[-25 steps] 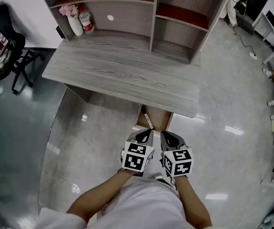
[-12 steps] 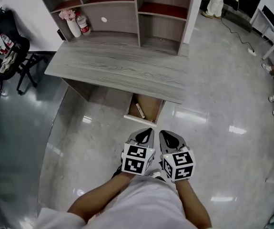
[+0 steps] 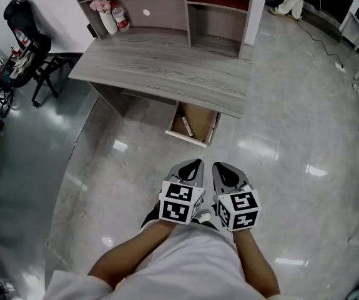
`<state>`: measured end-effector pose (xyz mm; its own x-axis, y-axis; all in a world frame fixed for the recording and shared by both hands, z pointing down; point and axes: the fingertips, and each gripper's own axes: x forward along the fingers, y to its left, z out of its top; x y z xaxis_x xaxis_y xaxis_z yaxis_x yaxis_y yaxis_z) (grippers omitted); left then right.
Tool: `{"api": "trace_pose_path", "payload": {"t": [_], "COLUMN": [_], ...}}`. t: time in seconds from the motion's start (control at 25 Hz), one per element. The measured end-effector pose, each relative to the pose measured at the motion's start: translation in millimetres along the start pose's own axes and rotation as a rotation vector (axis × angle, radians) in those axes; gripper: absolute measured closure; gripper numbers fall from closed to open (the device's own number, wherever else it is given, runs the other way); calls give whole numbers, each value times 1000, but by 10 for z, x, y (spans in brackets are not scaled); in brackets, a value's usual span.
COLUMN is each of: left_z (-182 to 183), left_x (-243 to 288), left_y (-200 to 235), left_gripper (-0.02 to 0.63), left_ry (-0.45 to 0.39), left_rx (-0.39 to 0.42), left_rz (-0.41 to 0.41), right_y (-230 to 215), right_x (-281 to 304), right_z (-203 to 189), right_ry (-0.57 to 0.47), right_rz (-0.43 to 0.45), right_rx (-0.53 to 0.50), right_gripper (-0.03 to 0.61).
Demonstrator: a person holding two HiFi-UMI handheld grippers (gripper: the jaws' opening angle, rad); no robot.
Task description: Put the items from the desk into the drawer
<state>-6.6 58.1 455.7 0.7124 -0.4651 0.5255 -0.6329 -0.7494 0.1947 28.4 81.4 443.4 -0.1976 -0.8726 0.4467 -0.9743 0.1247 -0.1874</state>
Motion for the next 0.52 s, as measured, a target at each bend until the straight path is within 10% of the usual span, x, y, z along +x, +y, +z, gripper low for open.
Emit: {"api": "trace_pose_path", "payload": {"t": [0.52], "left_z": [-60], "left_x": [-91], "left_y": [-142], "left_gripper": [612], "left_ry": [-4], "left_rx": [9], "left_rz": [6], "right_y": [50], "right_x": [-127], "right_z": [-68], "right_ry": [-2], "right_rz": [18], "right_rx": [-1], "right_gripper": [577]}}
